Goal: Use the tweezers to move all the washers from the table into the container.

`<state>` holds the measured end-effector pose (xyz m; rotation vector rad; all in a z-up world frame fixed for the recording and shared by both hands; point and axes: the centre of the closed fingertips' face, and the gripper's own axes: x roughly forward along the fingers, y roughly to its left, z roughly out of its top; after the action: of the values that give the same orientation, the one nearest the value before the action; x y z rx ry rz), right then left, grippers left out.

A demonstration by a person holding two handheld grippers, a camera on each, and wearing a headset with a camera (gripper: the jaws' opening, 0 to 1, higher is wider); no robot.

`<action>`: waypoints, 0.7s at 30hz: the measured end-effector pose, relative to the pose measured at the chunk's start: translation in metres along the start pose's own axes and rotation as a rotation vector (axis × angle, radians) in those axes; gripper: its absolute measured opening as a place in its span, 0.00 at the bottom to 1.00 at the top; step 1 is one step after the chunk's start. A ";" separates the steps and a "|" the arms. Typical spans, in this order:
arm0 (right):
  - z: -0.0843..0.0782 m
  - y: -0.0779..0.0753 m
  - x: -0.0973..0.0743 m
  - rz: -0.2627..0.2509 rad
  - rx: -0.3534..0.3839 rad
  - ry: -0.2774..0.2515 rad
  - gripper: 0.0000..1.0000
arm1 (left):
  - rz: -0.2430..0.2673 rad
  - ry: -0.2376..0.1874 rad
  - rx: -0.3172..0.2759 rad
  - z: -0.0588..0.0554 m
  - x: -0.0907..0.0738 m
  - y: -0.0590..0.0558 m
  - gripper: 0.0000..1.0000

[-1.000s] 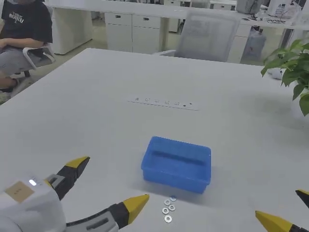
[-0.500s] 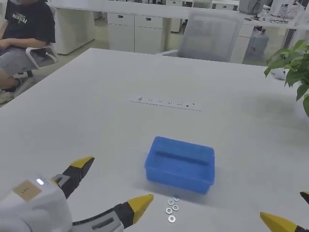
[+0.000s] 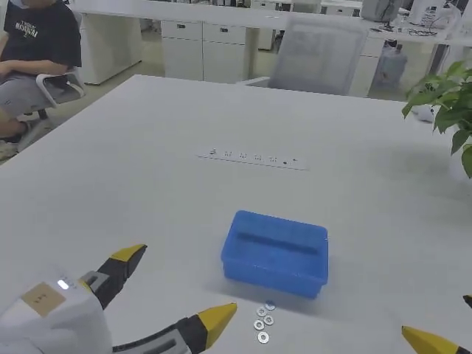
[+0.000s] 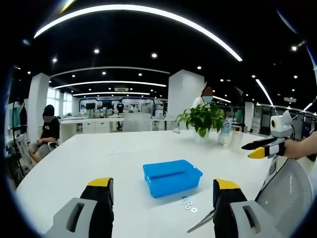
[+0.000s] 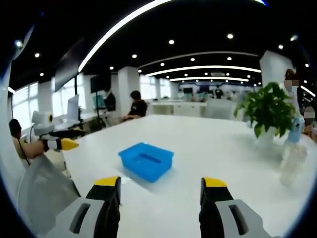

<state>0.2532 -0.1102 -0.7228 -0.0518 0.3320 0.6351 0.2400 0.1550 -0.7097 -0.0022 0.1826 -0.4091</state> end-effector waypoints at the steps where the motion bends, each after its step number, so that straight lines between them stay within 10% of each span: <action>1: 0.000 -0.001 0.000 -0.001 0.002 0.002 0.63 | -0.002 0.000 -0.001 0.000 0.000 0.000 0.84; 21: 0.010 -0.007 0.000 -0.022 -0.015 0.007 0.63 | -0.045 0.019 -0.060 -0.002 0.002 -0.004 0.80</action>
<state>0.2601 -0.1139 -0.7141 -0.0722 0.3325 0.6158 0.2402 0.1502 -0.7116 -0.0613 0.2143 -0.4488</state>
